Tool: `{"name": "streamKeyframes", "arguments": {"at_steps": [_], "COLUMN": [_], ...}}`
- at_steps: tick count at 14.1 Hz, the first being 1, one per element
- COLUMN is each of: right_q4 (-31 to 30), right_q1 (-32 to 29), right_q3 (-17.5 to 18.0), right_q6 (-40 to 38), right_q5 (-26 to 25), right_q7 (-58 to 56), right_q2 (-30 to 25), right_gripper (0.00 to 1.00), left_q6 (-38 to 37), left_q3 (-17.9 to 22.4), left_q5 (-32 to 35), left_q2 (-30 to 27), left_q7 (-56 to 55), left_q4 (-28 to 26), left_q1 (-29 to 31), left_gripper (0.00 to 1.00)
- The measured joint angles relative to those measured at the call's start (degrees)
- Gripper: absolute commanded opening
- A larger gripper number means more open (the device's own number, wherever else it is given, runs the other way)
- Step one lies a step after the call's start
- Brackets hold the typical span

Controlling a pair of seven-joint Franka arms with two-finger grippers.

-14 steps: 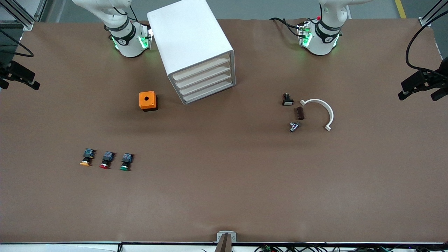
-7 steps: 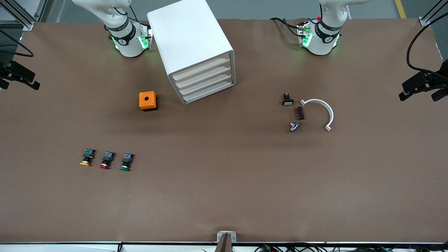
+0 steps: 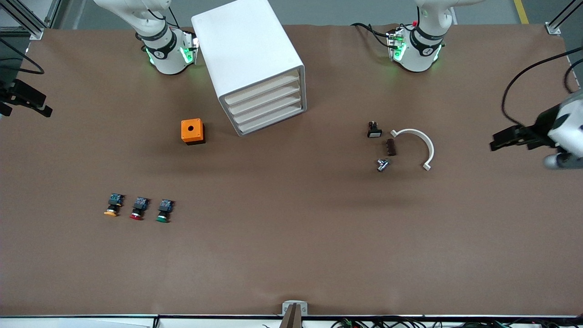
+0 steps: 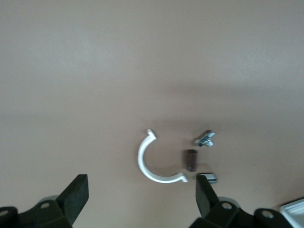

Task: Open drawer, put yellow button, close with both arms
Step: 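Reach the left gripper to the drawer while the right gripper reaches the yellow button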

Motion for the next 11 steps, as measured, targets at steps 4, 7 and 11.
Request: {"name": "streamKeyframes", "arguments": {"at_steps": [4,7,11], "right_q4": [0.0,0.1,-0.6], "right_q1": [0.0,0.0,0.0], "right_q3": [0.0,-0.1,-0.1], "right_q6": [0.1,0.1,0.7], "right_q5": [0.0,0.0,-0.1], "right_q7": [0.0,0.0,-0.1], "right_q2": [0.0,0.3,7.1], "right_gripper": [1.00,1.00,1.00], "left_q6": [-0.1,0.0,0.4], "left_q3": [-0.9,-1.0,-1.0], "left_q5": [0.1,3.6,4.4], "left_q2": [5.9,11.1,18.1], "left_q7": [-23.0,-39.6,-59.0], "left_q4": [-0.1,0.0,2.3], "left_q1": [-8.9,-16.5,-24.4], "left_gripper": [0.99,0.99,0.99]}}
